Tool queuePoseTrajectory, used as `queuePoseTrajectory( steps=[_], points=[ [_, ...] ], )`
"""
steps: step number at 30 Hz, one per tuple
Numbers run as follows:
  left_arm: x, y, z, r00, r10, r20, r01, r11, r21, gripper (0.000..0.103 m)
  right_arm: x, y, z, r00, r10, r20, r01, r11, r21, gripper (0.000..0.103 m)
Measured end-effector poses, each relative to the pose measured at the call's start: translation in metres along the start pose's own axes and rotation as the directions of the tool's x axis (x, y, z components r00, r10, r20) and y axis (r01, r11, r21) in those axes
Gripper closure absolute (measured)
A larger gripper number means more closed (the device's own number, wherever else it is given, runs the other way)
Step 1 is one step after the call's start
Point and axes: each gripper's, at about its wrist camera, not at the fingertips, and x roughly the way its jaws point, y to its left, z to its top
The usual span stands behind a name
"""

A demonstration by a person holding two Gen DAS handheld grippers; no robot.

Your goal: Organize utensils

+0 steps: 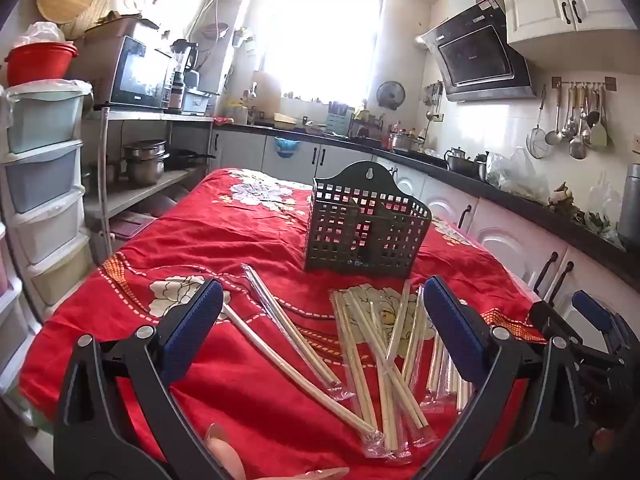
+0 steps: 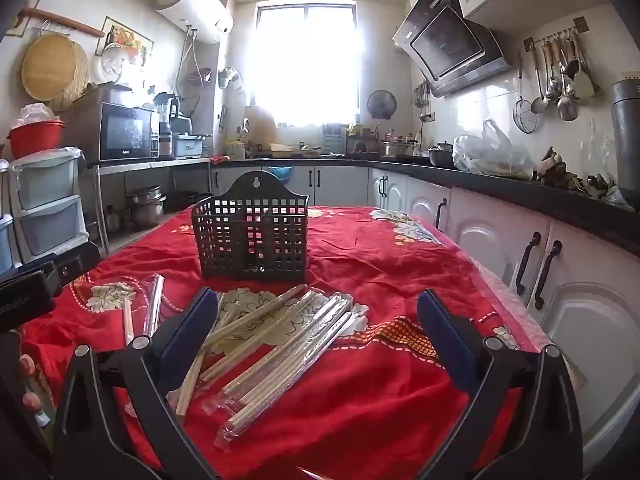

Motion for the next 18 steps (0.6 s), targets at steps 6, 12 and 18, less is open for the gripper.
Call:
queuePoseTrajectory(
  steps=[6,12,18],
  points=[
    [0.0015,-0.0009,0.0000,1.000,-0.004,-0.009,0.004,1.000,-0.004,0.010,0.0009,0.0011,0.0006,1.000,-0.005,-0.002,0.005,1.000,-0.004,0.006],
    [0.0000,0.0015,0.0052,1.000,-0.009,-0.006,0.009,1.000,-0.004,0.010,-0.0021,-0.0038,0.0014,1.000,-0.001,0.014,0.000,1.000,0.015,0.006],
    [-0.0035,0.0008,0.0065,1.000,-0.014,0.001,0.014,1.000,-0.004,0.010,-0.0022,-0.0029,0.0024,1.000,-0.003,0.016,0.002,1.000,0.016,0.006]
  ],
)
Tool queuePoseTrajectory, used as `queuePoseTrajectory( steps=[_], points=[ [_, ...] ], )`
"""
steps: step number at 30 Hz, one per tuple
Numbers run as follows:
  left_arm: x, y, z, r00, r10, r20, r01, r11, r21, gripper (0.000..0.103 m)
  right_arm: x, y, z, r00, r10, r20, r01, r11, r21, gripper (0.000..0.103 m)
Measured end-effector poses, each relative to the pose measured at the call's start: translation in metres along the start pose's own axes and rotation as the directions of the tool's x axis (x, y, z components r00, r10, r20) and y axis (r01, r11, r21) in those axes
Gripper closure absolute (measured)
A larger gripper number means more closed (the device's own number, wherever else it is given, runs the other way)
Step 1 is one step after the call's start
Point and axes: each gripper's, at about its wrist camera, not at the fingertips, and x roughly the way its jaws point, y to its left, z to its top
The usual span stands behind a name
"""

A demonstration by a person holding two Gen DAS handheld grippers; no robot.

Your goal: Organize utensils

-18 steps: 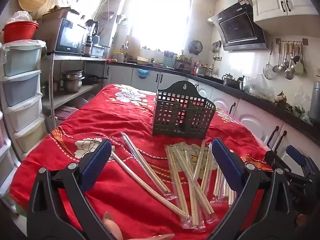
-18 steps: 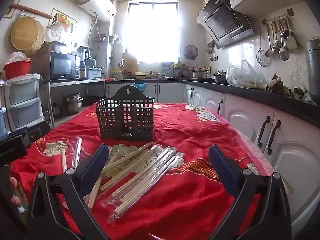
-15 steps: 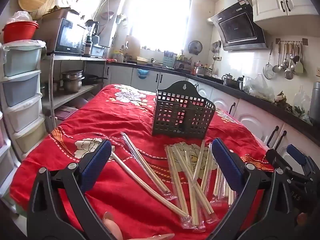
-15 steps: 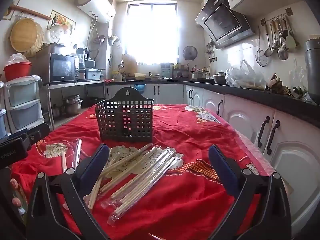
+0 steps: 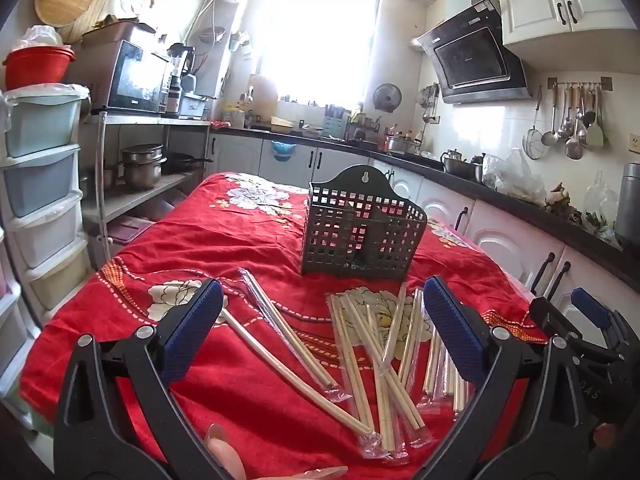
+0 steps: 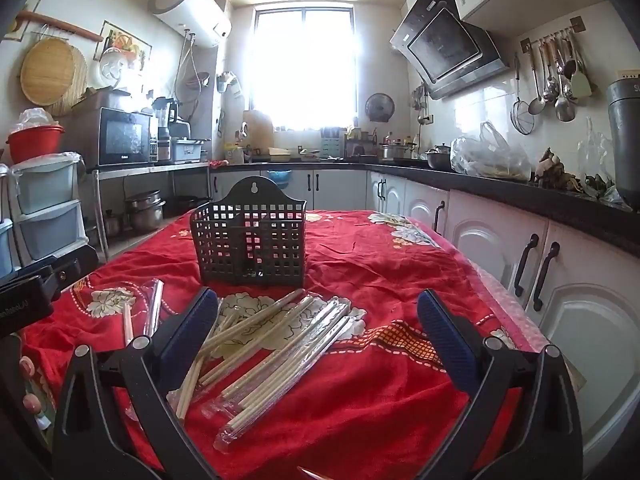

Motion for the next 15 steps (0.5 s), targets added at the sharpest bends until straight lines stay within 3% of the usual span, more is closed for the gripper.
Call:
queuePoseTrajectory(
  steps=[15],
  points=[
    [-0.0006,-0.0002,-0.0009,1.000,-0.004,-0.001,0.004,1.000,0.001,0.010,-0.0001,-0.0005,0.0011,1.000,0.000,-0.004,0.000,1.000,-0.002,0.006]
  ],
)
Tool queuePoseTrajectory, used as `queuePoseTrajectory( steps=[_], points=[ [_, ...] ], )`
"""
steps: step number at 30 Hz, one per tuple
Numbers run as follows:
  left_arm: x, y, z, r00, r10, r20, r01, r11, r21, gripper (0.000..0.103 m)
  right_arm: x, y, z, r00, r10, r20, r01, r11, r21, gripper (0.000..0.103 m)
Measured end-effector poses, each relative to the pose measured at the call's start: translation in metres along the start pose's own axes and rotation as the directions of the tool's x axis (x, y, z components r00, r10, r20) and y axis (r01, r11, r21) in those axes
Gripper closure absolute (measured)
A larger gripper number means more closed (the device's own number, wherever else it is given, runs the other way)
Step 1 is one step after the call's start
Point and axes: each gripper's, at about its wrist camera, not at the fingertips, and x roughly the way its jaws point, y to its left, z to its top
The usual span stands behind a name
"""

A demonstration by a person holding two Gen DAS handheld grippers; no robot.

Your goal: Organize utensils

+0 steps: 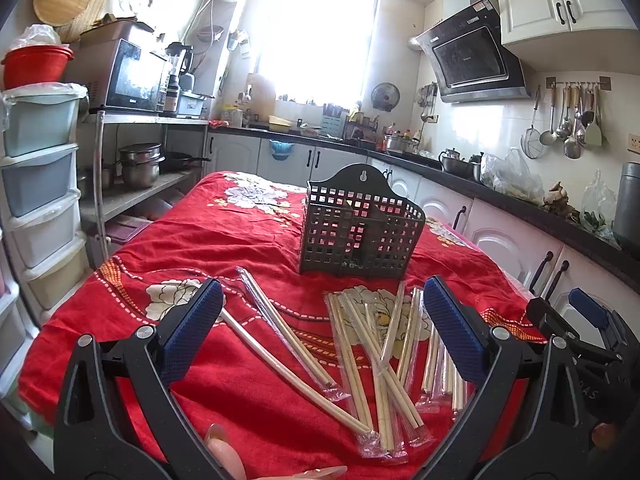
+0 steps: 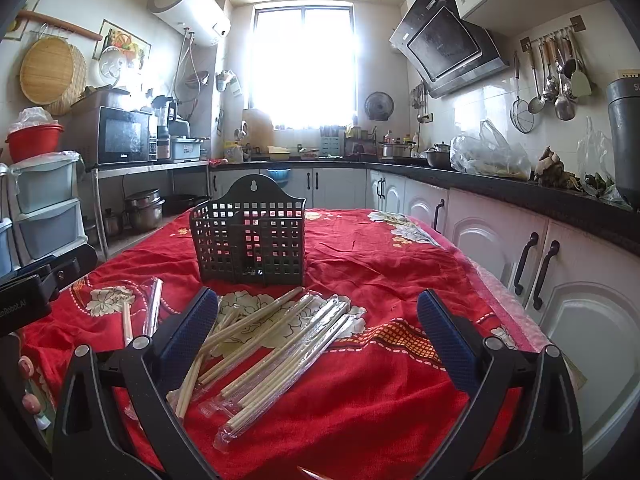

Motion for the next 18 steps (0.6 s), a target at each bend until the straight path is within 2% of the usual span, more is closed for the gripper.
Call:
queuePoseTrajectory(
  steps=[18],
  points=[
    [0.0000,-0.0035,-0.0022,1.000,-0.003,-0.004,0.003,1.000,0.004,0.010,0.0035,0.0017,-0.0042,1.000,0.000,-0.004,0.000,1.000,-0.001,0.006]
  ],
)
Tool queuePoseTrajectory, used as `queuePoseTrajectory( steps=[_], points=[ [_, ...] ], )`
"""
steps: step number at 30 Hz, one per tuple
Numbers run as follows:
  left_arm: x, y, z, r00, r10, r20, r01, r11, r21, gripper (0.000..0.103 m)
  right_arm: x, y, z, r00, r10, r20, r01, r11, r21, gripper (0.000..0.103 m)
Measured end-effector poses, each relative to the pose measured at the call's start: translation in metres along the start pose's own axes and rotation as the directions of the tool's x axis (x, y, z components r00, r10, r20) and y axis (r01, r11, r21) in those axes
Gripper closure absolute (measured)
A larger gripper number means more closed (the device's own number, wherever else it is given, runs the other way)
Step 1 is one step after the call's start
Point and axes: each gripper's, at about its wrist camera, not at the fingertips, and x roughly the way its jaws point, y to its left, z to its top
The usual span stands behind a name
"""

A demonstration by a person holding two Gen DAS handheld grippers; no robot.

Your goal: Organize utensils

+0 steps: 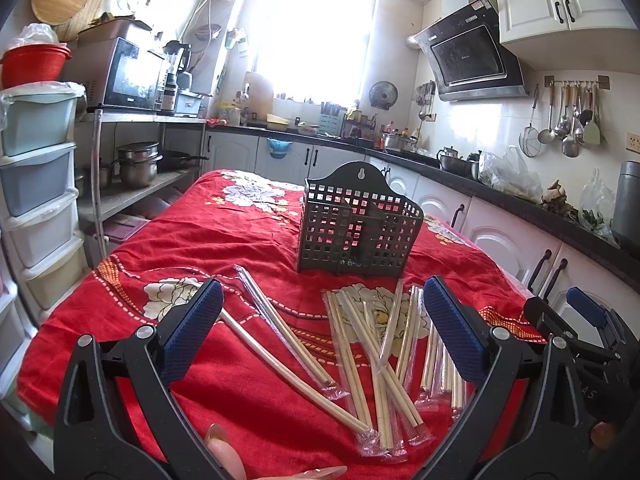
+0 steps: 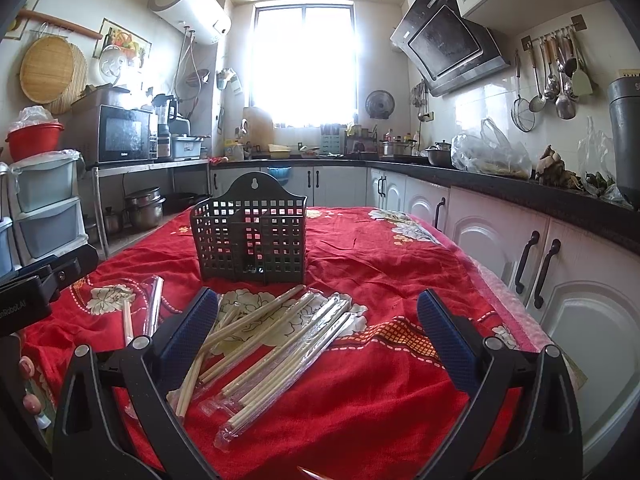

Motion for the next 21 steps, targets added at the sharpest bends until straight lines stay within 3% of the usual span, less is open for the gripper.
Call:
queuePoseTrajectory(
  steps=[21],
  points=[
    [0.0055,0.0064,-0.0047,1.000,0.001,-0.011,-0.001,1.000,-0.022,0.010,0.0085,0.0067,-0.0012,1.000,0.015,-0.019,-0.016,1.000,-0.021,0.006]
  ],
)
